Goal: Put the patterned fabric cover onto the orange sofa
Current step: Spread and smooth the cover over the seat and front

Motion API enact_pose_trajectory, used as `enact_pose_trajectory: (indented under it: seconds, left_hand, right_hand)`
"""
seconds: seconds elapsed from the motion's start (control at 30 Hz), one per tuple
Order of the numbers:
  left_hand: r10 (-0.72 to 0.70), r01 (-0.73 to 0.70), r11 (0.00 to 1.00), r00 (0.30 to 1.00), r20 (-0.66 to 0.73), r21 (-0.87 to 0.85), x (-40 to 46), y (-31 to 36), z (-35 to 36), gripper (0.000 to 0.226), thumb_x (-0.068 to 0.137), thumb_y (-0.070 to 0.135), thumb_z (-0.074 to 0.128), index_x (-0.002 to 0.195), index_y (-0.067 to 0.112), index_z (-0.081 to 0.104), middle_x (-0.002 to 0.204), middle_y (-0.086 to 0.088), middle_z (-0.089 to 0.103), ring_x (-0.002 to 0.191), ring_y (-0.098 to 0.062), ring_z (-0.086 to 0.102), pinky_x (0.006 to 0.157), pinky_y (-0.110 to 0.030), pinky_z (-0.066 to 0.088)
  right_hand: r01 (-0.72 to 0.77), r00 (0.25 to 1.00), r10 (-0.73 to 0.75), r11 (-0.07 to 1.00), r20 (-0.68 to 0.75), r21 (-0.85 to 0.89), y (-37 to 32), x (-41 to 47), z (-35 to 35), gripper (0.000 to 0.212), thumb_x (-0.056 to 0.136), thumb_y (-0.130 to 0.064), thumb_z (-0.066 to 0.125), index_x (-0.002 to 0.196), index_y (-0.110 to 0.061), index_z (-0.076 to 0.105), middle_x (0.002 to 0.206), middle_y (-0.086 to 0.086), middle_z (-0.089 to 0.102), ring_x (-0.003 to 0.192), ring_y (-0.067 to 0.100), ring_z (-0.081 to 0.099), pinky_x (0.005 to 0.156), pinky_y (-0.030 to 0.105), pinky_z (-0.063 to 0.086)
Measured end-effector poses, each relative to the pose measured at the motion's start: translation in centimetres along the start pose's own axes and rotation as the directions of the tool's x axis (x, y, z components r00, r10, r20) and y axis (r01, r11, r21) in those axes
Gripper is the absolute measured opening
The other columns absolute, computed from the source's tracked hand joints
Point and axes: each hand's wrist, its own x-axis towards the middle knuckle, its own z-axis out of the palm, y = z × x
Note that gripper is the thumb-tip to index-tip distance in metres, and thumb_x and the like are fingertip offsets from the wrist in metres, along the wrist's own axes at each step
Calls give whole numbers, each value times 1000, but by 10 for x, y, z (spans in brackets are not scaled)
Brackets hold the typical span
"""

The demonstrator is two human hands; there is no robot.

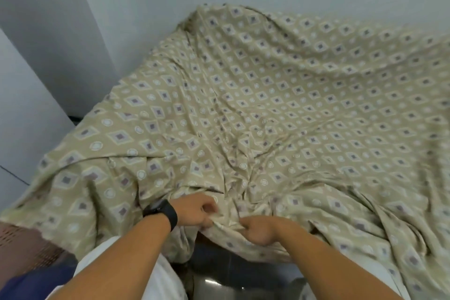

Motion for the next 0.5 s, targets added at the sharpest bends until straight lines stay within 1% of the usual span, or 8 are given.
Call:
enact_pose_trajectory:
  seconds: [0.07,0.1,0.13,0.2,0.27,0.3,0.43,0.5]
  left_hand:
    - [17,-16,1000,993,-117,3,3,-3,-2,49,88,39,72,133,31,56,127,5,48,112,-14,50,95,-27,42]
    - [10,-5,1000,982,-188,28,6,-5,-3,55,87,44,71,138,32,51,132,3,44,119,-18,46,99,-30,42]
    - [-10,29,997,968,-253,71,8,-5,-4,63,86,46,70,142,33,45,138,2,38,128,-22,40,103,-33,40]
    - [-82,144,976,938,-337,165,15,-7,-4,82,84,45,70,153,33,28,153,-3,22,142,-30,24,113,-40,32]
    - [-160,252,939,922,-352,233,23,-8,-3,95,82,41,72,157,35,13,161,-4,10,148,-33,13,118,-47,23]
    - [-187,285,924,919,-346,256,26,-9,-1,96,83,39,71,157,35,11,162,-5,11,148,-34,14,118,-49,22]
    - [-262,337,894,928,-267,295,34,-19,-3,50,92,34,61,136,23,42,131,-8,55,113,-32,57,92,-42,48]
    - [-322,366,883,928,-188,294,34,-26,0,32,97,27,56,128,18,54,123,-9,62,102,-30,62,81,-36,50]
  right_hand:
    - [-66,971,39,992,238,106,-3,-4,0,23,99,-44,51,111,-28,61,106,1,60,83,23,58,74,35,46]
    - [-76,964,27,981,263,178,-2,-4,0,20,96,-46,56,103,-28,61,96,0,57,74,19,53,69,34,44]
    - [-40,984,-5,967,178,250,-1,-2,-1,21,95,-45,58,107,-29,62,99,-1,60,79,17,55,75,34,47]
    - [63,973,10,949,-231,309,5,5,-11,37,95,-40,57,131,-31,57,124,-4,62,106,16,59,96,36,48]
    - [69,820,79,970,-566,234,14,12,-27,51,96,-37,56,145,-29,44,138,-1,53,123,22,53,101,39,47]
    - [9,774,87,989,-627,147,20,16,-32,57,95,-40,56,149,-29,39,142,0,49,127,25,49,101,41,46]
    - [-222,886,158,970,-436,-98,30,29,-21,71,87,-54,61,147,-28,34,138,2,47,125,29,49,98,47,47]
    - [-256,874,126,940,-470,-224,26,41,-9,54,92,-45,58,138,-22,42,131,4,51,119,29,51,95,45,47]
